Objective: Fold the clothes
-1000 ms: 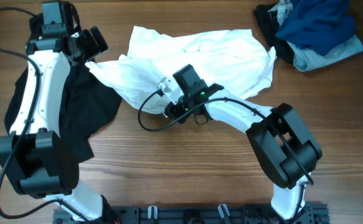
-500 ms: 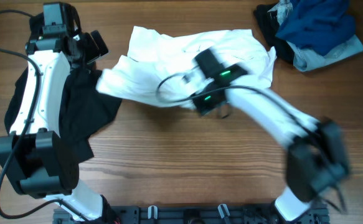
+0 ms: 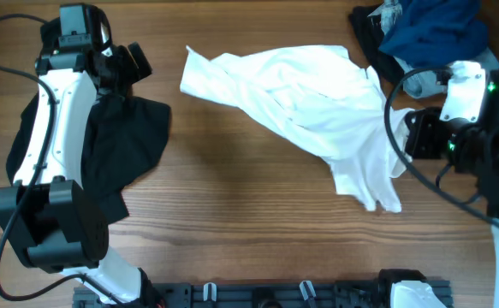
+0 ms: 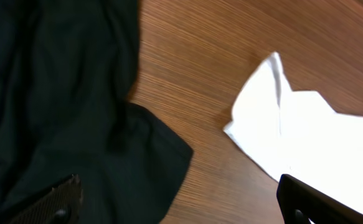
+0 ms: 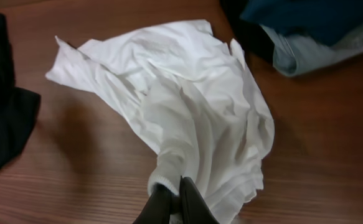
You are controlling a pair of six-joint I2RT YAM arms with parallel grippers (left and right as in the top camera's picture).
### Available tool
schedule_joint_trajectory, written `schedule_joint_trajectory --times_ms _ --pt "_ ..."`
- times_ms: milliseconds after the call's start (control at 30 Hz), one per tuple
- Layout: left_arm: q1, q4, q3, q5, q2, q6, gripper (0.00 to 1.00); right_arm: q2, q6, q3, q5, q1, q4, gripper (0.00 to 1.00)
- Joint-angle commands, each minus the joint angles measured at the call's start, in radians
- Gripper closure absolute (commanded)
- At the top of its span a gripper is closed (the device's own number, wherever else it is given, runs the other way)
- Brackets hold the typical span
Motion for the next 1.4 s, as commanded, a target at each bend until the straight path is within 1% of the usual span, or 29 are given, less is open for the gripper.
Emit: schedule_joint_trajectory --times_ms 0,67,133,200,267,367,500,733,800,833,933,1000,1067,1233,1367 --pt "-0.052 0.025 -0.007 0.065 0.003 0.030 0.00 0.057 0.022 0.000 0.057 -0.031 -0.024 0.96" --pt "-0.109 0.068 -0.007 0.069 0.024 0.078 0.00 0.092 0.025 0.000 0.079 -0.064 -0.026 0.96" --pt "-0.176 0.144 -0.007 0.062 0.064 0.115 0.00 0.117 0.024 0.000 0.078 -0.109 -0.023 0.96" --pt "-0.214 0.235 -0.007 0.052 0.113 0.109 0.00 0.137 0.017 0.000 0.074 -0.139 -0.018 0.96" --pt "-0.229 0.336 -0.006 0.032 0.167 0.053 0.00 0.150 0.014 -0.001 0.074 -0.141 -0.011 0.96" --pt "-0.225 0.442 -0.006 0.004 0.250 -0.028 0.00 0.166 0.011 -0.001 0.074 -0.141 -0.004 0.96" --pt "-0.216 0.578 -0.006 0.011 0.360 -0.127 0.00 0.173 0.010 -0.002 0.074 -0.141 0.016 0.96" --pt "-0.251 0.828 -0.006 0.023 0.486 -0.199 0.00 0.173 0.010 -0.002 0.074 -0.141 0.025 0.95" --pt "-0.260 0.860 -0.006 0.018 0.502 -0.211 0.03 0.173 0.010 -0.002 0.074 -0.141 0.030 0.96" --pt "-0.262 0.876 -0.006 0.015 0.514 -0.213 0.06 0.173 0.010 -0.002 0.074 -0.141 0.032 0.96" --pt "-0.265 0.887 -0.006 0.010 0.531 -0.213 0.24 0.173 0.010 -0.002 0.074 -0.141 0.040 0.96" --pt "-0.265 0.883 -0.006 0.004 0.532 -0.212 0.40 0.173 0.011 -0.002 0.074 -0.141 0.048 0.96" --pt "-0.265 0.884 -0.006 0.004 0.532 -0.212 0.60 0.173 0.011 -0.002 0.074 -0.141 0.053 0.95" --pt "-0.253 0.855 0.001 0.004 0.520 -0.212 0.96 0.173 0.012 -0.002 0.074 -0.141 0.066 0.95" --pt "-0.232 0.821 0.011 0.004 0.474 -0.211 0.96 0.173 0.013 -0.002 0.067 -0.141 0.073 0.94"
